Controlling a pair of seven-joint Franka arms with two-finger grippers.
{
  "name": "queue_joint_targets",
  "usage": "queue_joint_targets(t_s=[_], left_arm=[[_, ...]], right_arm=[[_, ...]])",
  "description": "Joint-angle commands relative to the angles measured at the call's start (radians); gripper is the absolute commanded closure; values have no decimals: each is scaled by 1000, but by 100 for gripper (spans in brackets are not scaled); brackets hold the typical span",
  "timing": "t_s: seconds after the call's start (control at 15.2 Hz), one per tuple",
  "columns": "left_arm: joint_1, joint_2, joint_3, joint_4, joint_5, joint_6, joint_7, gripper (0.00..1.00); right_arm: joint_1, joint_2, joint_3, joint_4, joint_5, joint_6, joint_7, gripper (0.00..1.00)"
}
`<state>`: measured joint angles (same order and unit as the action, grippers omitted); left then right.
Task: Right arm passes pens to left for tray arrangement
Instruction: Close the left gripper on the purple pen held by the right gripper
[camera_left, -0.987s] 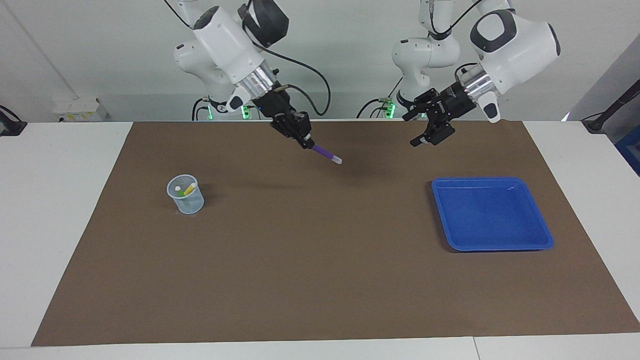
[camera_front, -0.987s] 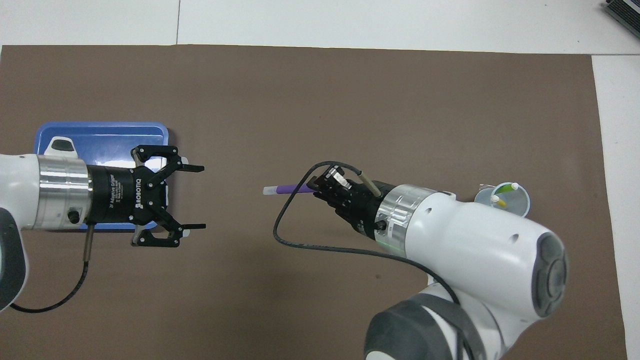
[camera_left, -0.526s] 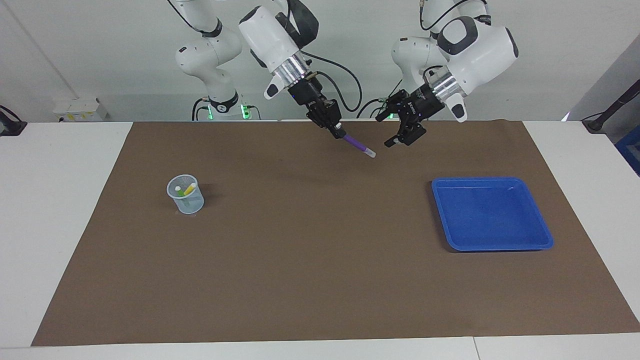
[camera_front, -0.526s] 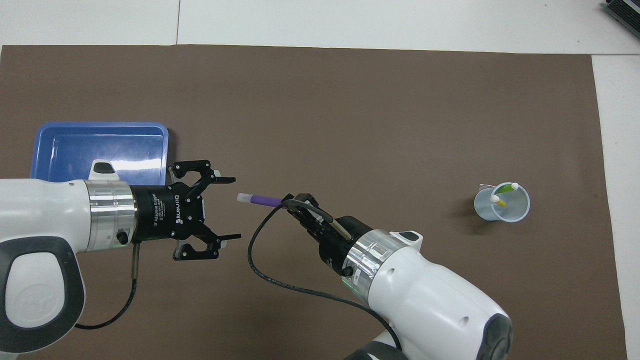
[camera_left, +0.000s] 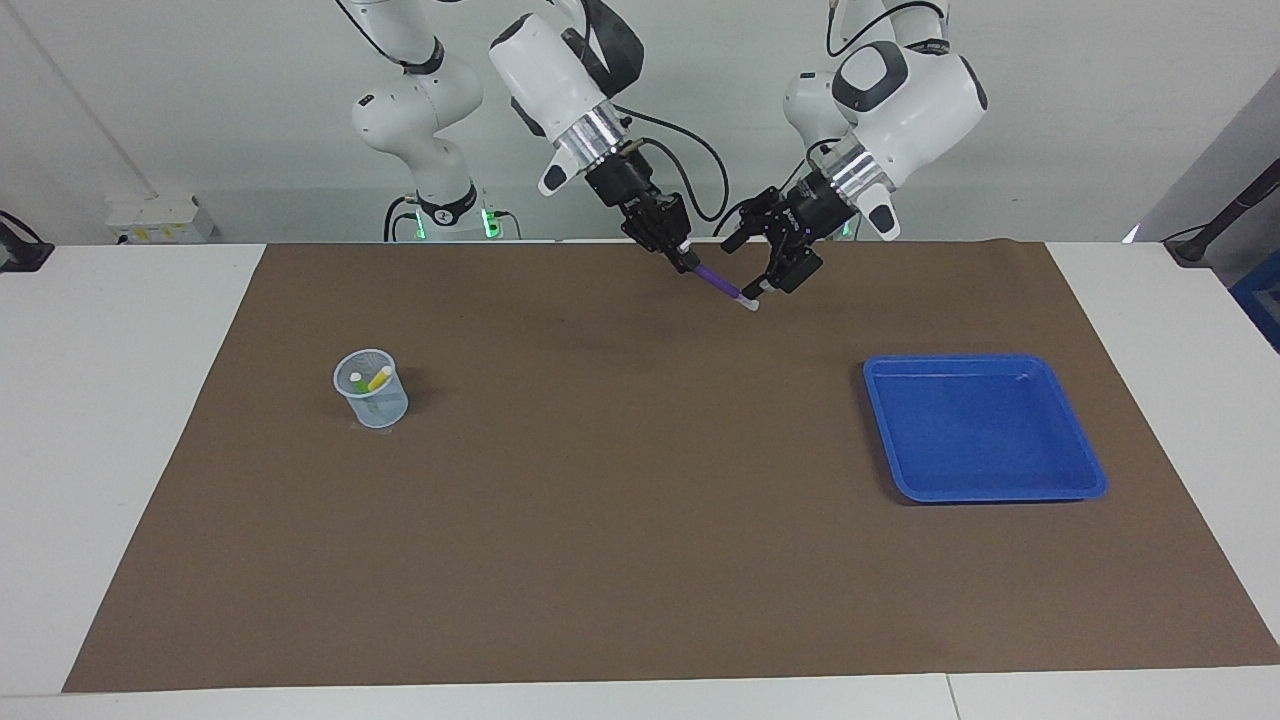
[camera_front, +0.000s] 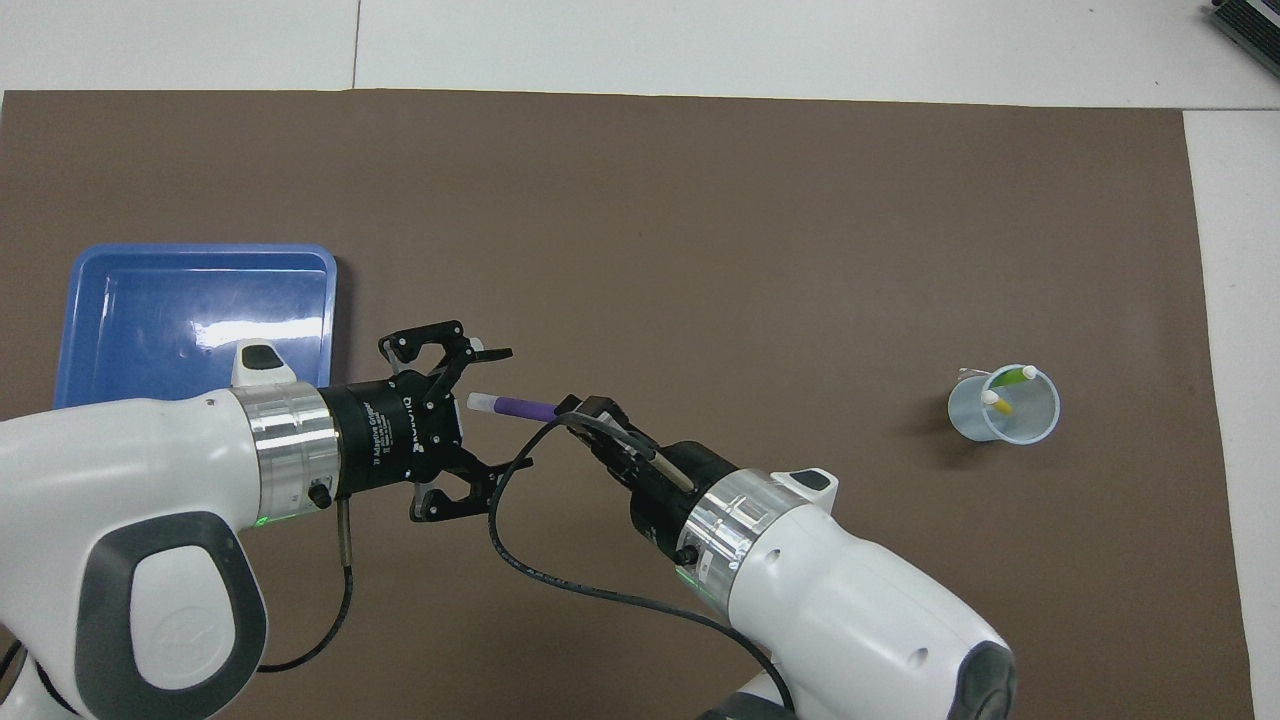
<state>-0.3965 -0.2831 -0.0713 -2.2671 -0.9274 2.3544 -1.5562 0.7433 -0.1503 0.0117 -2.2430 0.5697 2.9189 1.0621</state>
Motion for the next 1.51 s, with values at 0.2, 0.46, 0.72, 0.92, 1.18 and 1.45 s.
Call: queue_joint_targets(t_s=[0.2,0.46,0.72,0.92,1.18,1.45], left_arm=[[-50,-27,13,-45,-21,54,-8,4],[-50,-27,15,-45,-21,46,1,27],[-56,-27,13,-45,-19,49,1,47],[-56,-25,13,-40,-19,48,4,81],[-56,-24,15,-35,-16,43,10,100],[-53,-24,15,-34,-16,42,4,100]], right_arm=[[-1,-32,1,-26,24,-12,-57,100],[-2,-31,1,-26,24,-17,-73,100],[-5,-32,-1,-24,24,-29,-88,100],[-5,-31,1,-24,24,-29,-102,100],[-7,-31,1,-24,24,-29,-103,100],[-13,-26,-1,-17,24,-38,-96,100]])
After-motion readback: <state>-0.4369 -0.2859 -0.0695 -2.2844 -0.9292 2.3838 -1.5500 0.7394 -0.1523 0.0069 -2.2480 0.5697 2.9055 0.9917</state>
